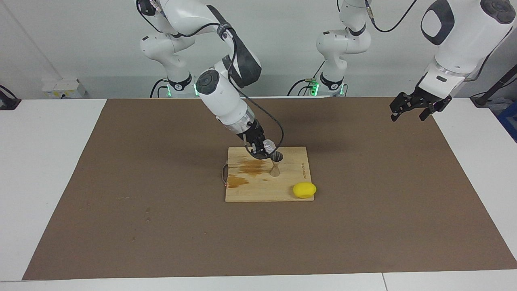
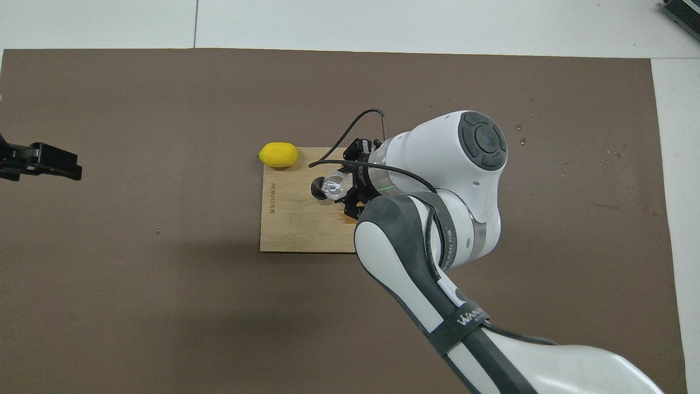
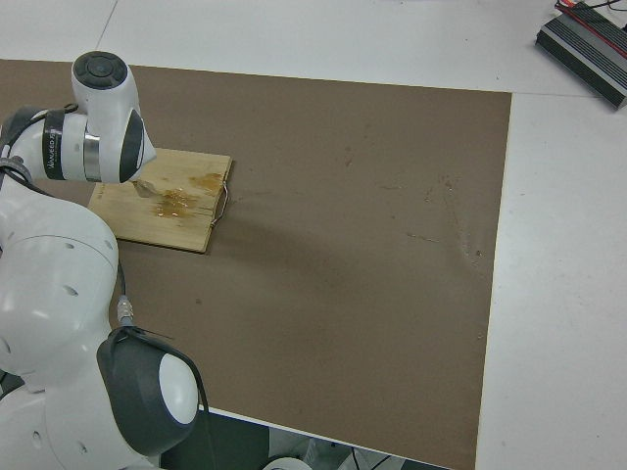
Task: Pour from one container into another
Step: 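Hold the glass cup tilted above the metal cup with the right gripper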
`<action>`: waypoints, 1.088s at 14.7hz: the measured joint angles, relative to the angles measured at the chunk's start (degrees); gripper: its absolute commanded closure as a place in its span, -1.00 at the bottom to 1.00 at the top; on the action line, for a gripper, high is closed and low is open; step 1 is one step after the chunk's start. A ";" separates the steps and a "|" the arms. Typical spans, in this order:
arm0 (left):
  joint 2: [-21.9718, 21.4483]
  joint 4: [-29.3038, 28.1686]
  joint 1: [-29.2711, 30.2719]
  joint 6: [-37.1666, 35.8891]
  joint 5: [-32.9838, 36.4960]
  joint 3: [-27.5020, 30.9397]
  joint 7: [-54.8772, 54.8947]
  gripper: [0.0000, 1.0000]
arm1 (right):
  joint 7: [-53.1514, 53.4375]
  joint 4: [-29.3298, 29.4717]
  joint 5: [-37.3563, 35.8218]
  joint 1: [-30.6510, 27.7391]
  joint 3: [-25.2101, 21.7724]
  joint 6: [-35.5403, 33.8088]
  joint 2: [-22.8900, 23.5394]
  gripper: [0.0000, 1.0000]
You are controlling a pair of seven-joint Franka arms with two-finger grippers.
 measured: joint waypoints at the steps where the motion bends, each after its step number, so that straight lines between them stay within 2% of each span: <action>1: 0.00 0.01 0.01 0.00 0.00 0.02 0.00 -1.00 | 0.66 0.13 -0.85 0.10 0.00 0.02 0.01 1.00; 16: -0.01 0.46 0.01 0.00 0.00 -0.13 0.00 -1.00 | 7.78 1.72 -3.78 0.20 -0.01 1.92 1.09 1.00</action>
